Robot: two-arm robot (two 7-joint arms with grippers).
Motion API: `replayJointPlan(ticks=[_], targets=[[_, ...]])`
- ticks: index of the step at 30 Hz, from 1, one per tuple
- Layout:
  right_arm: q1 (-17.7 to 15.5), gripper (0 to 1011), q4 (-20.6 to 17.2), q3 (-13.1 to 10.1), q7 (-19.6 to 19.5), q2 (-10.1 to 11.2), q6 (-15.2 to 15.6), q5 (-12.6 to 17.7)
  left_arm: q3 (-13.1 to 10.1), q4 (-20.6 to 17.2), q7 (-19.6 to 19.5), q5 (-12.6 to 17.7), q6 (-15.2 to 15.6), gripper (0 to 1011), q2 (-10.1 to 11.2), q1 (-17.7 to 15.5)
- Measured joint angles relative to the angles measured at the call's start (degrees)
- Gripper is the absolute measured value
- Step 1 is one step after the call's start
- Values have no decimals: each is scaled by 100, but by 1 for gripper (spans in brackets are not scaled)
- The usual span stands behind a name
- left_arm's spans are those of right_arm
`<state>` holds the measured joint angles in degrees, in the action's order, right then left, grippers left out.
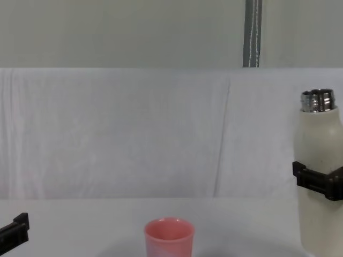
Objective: Grasp the thermos with one hand and pour water into the cup lid.
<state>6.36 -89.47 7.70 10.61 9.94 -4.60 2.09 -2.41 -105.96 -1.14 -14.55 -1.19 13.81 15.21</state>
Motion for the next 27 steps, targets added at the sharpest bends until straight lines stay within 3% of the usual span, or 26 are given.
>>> replayJointPlan(ticks=[10, 27], targets=[[-21, 950, 120, -158, 0, -133, 88, 418, 0, 0, 0, 0, 0, 1001, 0, 0], [110, 950, 496, -260, -15, -182, 56, 713, 0, 0, 0, 0, 0, 1001, 0, 0]])
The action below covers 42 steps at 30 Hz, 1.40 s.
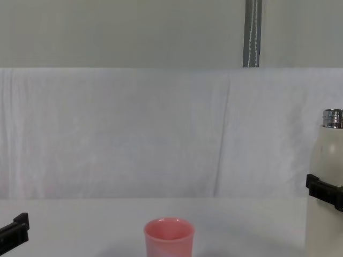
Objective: Grasp the thermos with one hand and pour water into the cup lid.
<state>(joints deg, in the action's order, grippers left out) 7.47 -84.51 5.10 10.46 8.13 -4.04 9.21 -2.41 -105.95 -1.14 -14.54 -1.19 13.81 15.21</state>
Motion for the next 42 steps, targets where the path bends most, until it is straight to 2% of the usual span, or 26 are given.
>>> replayJointPlan(ticks=[42], targets=[[129, 950, 299, 39, 20, 47, -190, 55, 0, 0, 0, 0, 0, 1001, 0, 0]])
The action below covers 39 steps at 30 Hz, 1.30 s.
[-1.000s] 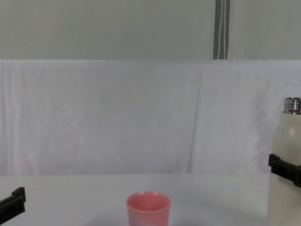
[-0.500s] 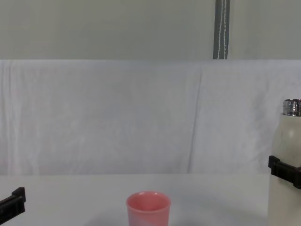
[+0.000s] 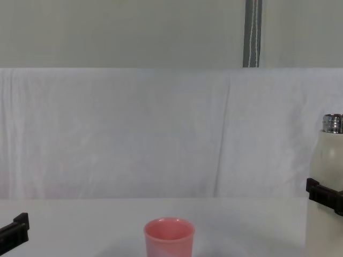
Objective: Grasp the thermos with one hand and pour water into the cup lid.
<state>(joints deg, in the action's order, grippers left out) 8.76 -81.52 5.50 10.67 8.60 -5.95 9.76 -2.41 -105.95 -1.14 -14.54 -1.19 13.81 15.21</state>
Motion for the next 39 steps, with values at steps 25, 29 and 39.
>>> replayJointPlan(ticks=[25, 29, 39], targets=[[-3, 1001, -2, 0, -1, 0, -4, -3, 0, 0, 0, 0, 0, 1001, 0, 0], [-2, 1001, -4, 0, 0, 0, -3, -2, 0, 0, 0, 0, 0, 1001, 0, 0], [-3, 1001, -5, 0, -1, 0, 1, -3, 0, 0, 0, 0, 0, 1001, 0, 0]])
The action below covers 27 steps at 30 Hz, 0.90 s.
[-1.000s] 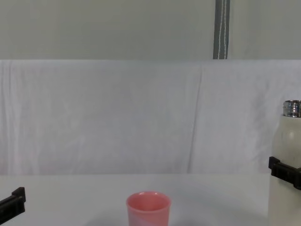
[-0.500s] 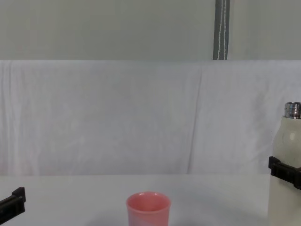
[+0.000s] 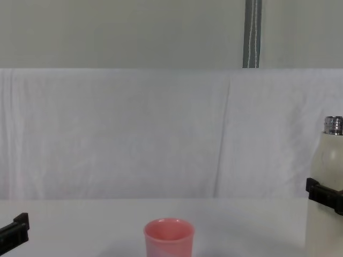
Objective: Grasp the thermos with one hand and pour water into the cup lid.
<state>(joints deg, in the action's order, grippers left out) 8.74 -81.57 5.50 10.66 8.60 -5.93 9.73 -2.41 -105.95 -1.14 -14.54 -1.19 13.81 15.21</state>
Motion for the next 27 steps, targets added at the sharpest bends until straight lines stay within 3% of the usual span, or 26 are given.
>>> replayJointPlan(ticks=[27], targets=[[-121, 1001, -141, -16, -11, 30, 36, -3, 0, 0, 0, 0, 0, 1001, 0, 0]])
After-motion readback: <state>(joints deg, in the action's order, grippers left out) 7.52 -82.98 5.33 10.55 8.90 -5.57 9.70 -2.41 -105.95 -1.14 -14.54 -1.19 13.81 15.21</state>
